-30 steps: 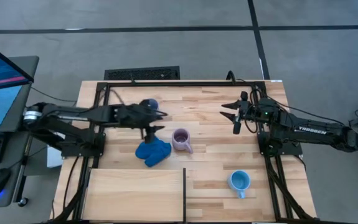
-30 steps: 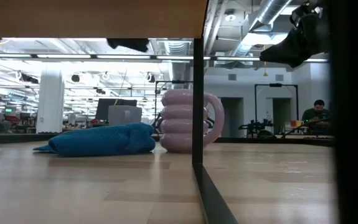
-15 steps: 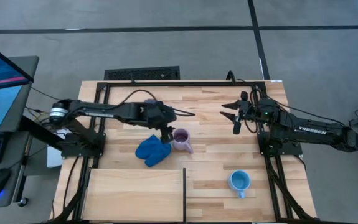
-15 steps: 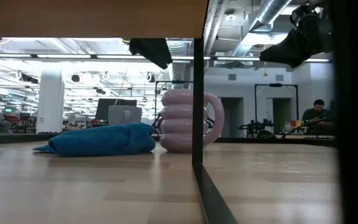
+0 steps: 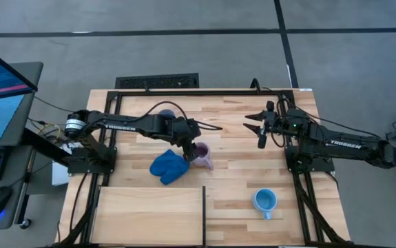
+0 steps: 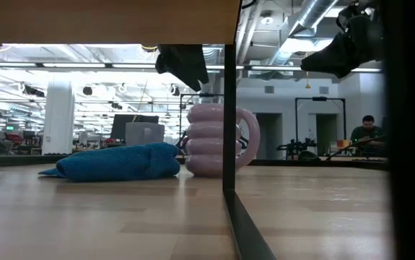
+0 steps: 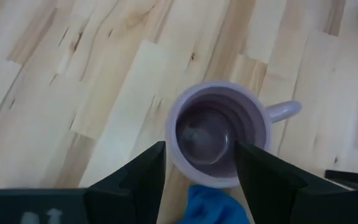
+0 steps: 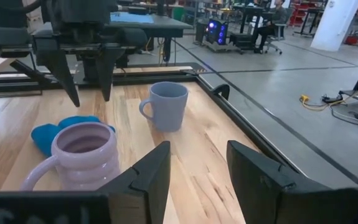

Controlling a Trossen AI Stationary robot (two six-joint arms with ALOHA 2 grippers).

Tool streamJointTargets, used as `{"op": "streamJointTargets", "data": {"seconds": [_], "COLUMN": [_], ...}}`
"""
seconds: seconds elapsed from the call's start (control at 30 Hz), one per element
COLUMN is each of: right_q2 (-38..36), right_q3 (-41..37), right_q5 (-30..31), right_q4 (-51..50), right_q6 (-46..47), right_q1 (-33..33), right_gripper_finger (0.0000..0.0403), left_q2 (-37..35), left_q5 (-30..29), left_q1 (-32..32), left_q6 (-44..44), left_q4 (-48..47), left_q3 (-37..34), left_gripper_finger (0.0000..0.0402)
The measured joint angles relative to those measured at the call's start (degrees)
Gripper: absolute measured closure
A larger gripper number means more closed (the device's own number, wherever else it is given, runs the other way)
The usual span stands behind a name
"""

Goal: Stack small to large cups/mugs on shelf
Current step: Put the violet cup on the shelf

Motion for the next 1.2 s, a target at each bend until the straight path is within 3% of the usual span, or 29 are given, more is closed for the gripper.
{"op": "streamJointTargets", "data": {"seconds": [0.53,1.2], "right_q2": [0.0,0.1], "right_q3": [0.0,0.0], "right_q5": [0.0,-0.1], "right_q4": [-0.5,-3.6], "right_q6": [7.5,7.5], "right_q1": [0.0,0.0], "right_gripper_finger": [0.0223,0.0224], "left_q2": [4.8,8.3], "left_q5": [0.2,-3.1], "left_q1": [-0.2,0.2], "left_q6": [-2.4,-2.4], "left_q4": [-0.2,-0.2], "left_q3": [0.0,0.0], "left_gripper_finger": [0.0221,0.0221]}}
